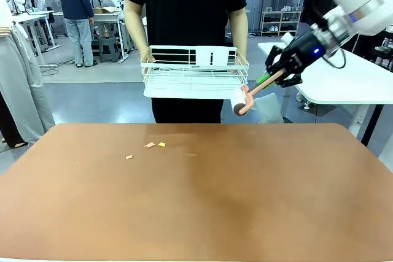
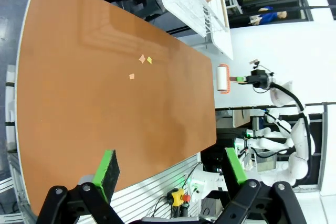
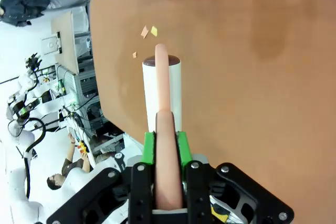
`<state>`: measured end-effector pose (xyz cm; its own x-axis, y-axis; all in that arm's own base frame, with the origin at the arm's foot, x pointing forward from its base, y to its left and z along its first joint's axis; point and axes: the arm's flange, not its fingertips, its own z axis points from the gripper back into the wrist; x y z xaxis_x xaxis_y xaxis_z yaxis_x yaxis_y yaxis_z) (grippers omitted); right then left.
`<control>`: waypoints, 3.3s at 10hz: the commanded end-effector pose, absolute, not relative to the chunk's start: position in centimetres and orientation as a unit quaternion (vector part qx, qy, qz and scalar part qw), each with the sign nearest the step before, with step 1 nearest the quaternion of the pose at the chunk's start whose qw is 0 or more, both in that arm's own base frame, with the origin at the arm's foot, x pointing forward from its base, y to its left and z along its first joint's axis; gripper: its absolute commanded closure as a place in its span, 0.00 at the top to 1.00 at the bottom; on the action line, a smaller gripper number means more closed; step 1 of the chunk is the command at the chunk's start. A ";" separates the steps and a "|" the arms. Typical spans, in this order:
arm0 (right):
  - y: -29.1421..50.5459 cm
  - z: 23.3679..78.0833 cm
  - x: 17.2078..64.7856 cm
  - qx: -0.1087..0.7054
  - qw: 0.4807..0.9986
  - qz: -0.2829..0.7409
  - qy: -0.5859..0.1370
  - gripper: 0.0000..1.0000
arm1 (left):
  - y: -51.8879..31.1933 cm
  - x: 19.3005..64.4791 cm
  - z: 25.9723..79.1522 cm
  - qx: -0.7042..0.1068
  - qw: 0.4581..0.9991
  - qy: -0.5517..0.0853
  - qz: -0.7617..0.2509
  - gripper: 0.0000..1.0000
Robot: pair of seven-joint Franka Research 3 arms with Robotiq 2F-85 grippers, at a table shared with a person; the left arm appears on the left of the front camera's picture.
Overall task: Clean the table.
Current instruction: Clean the table with the Lint Roller when the human lifts the Dish drying rack.
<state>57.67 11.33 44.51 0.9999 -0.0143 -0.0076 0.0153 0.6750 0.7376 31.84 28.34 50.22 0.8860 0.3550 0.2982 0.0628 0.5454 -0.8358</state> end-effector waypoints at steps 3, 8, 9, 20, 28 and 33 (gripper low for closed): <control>12.9 43.3 56.9 0.410 0.911 -0.048 -0.017 0.21 | 28.6 31.7 50.4 -0.478 0.843 -0.233 0.075 1.00; 12.7 41.9 57.6 0.398 0.917 -0.027 -0.005 0.21 | 28.6 31.7 50.4 -0.478 0.843 -0.233 0.075 1.00; 13.8 39.4 58.5 0.400 0.916 0.011 -0.015 0.21 | 28.6 31.7 50.4 -0.478 0.843 -0.233 0.075 1.00; 28.5 29.7 62.9 0.429 0.903 0.009 0.018 0.21 | 28.6 31.7 50.4 -0.478 0.843 -0.233 0.075 1.00; 29.1 25.1 61.8 0.412 0.911 -0.027 0.009 0.21 | 28.6 31.7 50.4 -0.478 0.843 -0.233 0.075 1.00; 34.8 24.8 61.9 0.419 0.907 -0.012 0.050 0.21 | 28.6 31.7 50.4 -0.478 0.843 -0.233 0.075 1.00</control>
<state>62.11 31.90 26.15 0.9985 0.0199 -0.0519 0.0275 0.6348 0.7722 31.82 28.35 50.23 0.8859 0.3551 0.2985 0.0625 0.5462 -0.8353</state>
